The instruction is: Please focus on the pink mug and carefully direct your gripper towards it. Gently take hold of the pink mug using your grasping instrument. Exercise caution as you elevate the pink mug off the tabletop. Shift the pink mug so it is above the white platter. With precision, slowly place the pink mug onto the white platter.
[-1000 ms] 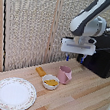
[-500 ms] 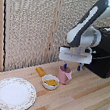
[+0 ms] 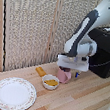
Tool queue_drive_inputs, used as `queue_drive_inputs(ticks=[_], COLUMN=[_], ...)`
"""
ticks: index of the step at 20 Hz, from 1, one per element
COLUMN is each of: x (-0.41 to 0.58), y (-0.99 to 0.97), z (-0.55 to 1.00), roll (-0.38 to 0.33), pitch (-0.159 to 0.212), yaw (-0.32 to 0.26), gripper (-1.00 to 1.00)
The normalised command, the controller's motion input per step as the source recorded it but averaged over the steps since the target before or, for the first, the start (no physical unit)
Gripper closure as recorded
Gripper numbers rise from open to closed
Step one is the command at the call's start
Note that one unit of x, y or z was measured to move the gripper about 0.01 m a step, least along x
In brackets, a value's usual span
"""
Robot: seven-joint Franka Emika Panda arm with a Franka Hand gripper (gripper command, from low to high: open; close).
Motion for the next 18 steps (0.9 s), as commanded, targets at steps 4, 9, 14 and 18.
queue_drive_inputs(ticks=[4,9,14,18], x=[-0.078,-0.225,-0.196,-0.003], y=[0.0,0.0,0.0,0.0], z=[-0.01,0.01,0.05,0.33], roll=[-0.001,-0.001,-0.014,-0.007], pitch=[0.006,-0.024,-0.079,-0.05], yaw=[0.0,0.0,-0.01,-0.036], gripper=[1.0,1.0,1.0,1.0])
